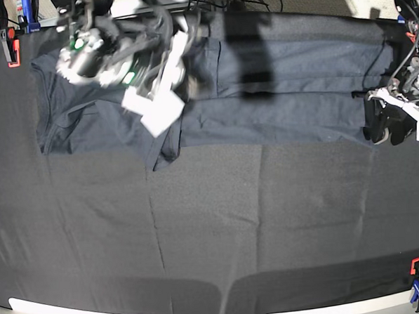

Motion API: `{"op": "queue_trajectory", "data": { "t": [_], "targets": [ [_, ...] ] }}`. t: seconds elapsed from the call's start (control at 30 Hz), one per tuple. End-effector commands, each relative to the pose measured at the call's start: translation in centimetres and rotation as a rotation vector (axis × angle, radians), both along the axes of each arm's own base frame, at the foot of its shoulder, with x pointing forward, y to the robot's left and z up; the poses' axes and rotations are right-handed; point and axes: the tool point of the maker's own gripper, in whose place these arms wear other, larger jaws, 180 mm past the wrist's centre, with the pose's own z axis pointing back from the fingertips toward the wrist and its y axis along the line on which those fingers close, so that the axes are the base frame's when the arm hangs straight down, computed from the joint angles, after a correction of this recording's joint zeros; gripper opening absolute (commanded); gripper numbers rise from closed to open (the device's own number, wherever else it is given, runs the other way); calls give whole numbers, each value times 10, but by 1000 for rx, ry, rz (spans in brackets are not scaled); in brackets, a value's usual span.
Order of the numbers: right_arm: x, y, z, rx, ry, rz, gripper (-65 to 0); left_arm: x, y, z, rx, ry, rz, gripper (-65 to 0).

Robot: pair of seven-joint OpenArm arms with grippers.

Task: Layout the t-shirt on the table in an organized manner, then fold the t-shirt properly
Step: 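Press and smooth the folded shirt with the right gripper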

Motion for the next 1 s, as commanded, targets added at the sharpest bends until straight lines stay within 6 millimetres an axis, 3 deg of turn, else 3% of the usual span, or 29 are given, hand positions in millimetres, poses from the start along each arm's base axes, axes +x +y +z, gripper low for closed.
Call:
{"op": "queue_trajectory", "data": {
  "t": [0.0, 0.07, 0.13, 0.43, 0.63, 0.8, 0.97],
  "targets": [
    [13, -5, 12, -14, -64, -7, -553, 6, 3, 18, 7, -62, -3, -373],
    [24, -16, 14, -57, -87, -31, -432, 6, 3, 18, 7, -62, -3, -373],
    [29, -18, 16, -62, -99, -38, -374, 6, 3, 18, 7, -62, -3, -373],
    [21, -5, 6, -88, -53, 18, -374, 6, 3, 18, 7, -62, -3, -373],
    [24, -10, -28, -98, 41, 7, -374, 6, 3, 18, 6, -62, 0, -373],
    [36, -13, -41, -105, 90, 6, -374, 6, 3, 18, 6, -62, 0, -373],
    [23, -10, -56, -87, 200, 33, -375, 6, 3, 18, 6, -62, 0, -373]
  ]
}}
